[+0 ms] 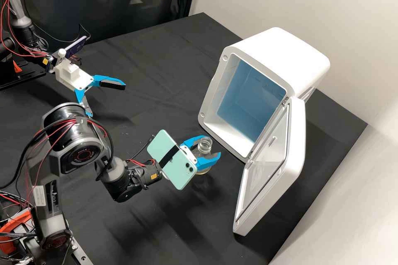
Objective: Place the flask in the incubator
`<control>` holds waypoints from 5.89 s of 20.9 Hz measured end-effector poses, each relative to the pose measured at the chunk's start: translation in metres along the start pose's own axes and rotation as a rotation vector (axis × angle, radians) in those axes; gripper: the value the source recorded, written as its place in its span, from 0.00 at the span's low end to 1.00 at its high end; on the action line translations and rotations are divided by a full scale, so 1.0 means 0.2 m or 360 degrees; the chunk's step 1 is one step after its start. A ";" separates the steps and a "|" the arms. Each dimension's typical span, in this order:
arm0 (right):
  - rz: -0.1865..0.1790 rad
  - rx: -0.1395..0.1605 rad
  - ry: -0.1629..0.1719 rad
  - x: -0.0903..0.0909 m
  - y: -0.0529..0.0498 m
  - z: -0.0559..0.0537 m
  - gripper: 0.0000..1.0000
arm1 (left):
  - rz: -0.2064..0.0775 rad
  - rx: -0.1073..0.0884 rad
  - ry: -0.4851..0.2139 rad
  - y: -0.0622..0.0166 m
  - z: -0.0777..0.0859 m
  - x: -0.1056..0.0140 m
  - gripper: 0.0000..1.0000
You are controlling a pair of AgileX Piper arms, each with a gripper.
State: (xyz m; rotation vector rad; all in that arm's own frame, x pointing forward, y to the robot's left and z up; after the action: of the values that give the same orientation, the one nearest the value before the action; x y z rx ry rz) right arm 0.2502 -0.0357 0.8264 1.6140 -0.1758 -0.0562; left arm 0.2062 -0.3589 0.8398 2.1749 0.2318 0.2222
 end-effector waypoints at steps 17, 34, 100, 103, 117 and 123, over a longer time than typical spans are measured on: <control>0.0159 0.0030 0.0099 0.46 0.03 -0.28 0.00 | 0.0014 0.0002 0.0000 0.008 0.00 0.00 1.00; 0.0102 -0.0025 -0.0132 1.04 -0.02 -0.50 0.00 | -0.0029 -0.0004 -0.0023 -0.021 0.01 0.01 1.00; -0.0102 -0.0310 -0.0426 1.40 -0.39 -0.40 1.00 | -0.0039 0.0001 -0.0066 -0.027 0.05 0.01 1.00; -0.0096 -0.0308 -0.0433 1.40 -0.38 -0.39 1.00 | -0.0039 0.0001 -0.0066 -0.027 0.05 0.01 1.00; -0.0180 -0.0101 -0.0324 1.36 -0.44 -0.30 1.00 | -0.0039 0.0001 -0.0066 -0.027 0.05 0.01 1.00; -0.0227 -0.0031 -0.0318 1.30 -0.44 -0.26 1.00 | -0.0038 0.0000 -0.0064 -0.027 0.04 0.01 1.00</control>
State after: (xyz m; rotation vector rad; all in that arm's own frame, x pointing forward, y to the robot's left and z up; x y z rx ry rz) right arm 0.5219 -0.0192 0.7609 1.5988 -0.2135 -0.3287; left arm 0.2098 -0.3624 0.8306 2.1730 0.2350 0.1651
